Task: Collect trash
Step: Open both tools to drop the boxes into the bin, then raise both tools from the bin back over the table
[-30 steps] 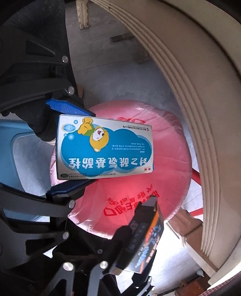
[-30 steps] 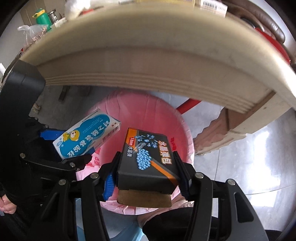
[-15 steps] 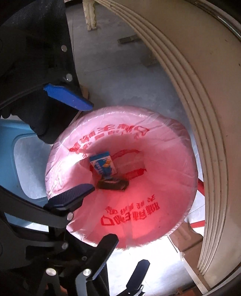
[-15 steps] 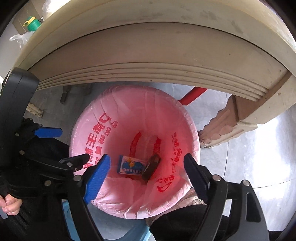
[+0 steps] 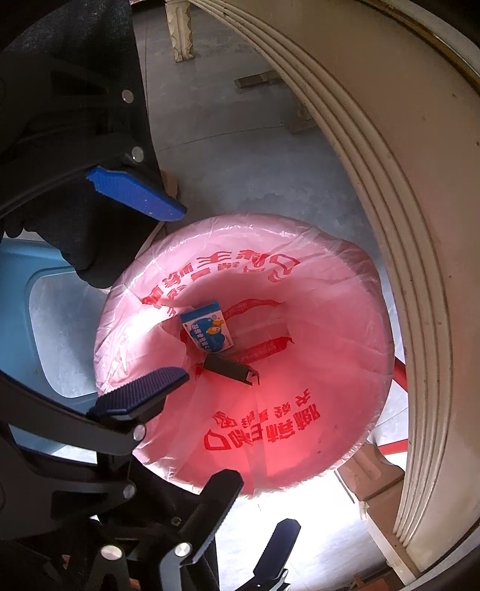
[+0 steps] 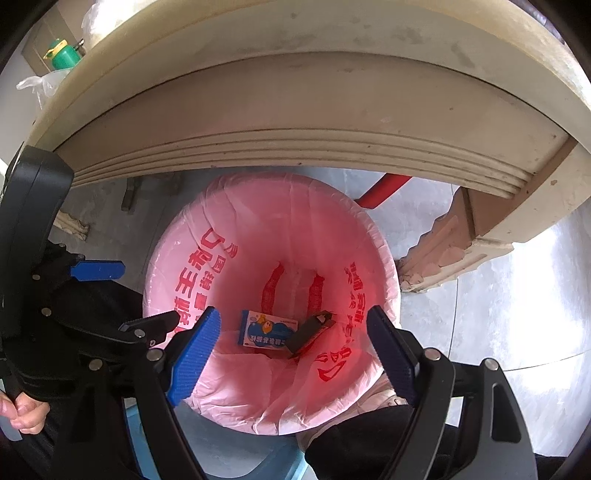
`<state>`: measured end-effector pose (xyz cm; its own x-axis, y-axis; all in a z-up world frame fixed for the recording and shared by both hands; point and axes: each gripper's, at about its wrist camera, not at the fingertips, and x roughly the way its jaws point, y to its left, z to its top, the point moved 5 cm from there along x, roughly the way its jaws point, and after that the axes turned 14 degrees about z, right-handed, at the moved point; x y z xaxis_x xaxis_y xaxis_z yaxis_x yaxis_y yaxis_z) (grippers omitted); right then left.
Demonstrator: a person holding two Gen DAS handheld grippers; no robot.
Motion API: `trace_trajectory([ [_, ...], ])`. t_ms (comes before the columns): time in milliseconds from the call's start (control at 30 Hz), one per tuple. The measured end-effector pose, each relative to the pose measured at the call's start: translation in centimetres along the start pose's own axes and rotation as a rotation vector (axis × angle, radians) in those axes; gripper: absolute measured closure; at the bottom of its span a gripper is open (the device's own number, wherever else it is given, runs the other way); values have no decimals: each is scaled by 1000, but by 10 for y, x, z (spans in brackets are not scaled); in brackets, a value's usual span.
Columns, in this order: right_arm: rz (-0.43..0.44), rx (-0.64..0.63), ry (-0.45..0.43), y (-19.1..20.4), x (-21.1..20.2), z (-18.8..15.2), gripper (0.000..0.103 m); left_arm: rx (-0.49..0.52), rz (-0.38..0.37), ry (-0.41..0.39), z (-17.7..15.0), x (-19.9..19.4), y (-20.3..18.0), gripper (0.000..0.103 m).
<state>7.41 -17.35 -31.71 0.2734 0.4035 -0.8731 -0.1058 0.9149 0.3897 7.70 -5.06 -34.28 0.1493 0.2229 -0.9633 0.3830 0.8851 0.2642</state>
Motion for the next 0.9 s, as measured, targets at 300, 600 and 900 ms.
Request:
trace_trajectory([
  [300,11,48,-26,-1,-8,0,23,-28,7,-3,-5,-4,7,23],
  [600,-40,49,-58,3,-27,-7,16,-24,46,-88,-18,-29,12,23],
  [900,-20,38,-224,25,-98,-6,16,-48,87,-267,-39,-111,37,23],
])
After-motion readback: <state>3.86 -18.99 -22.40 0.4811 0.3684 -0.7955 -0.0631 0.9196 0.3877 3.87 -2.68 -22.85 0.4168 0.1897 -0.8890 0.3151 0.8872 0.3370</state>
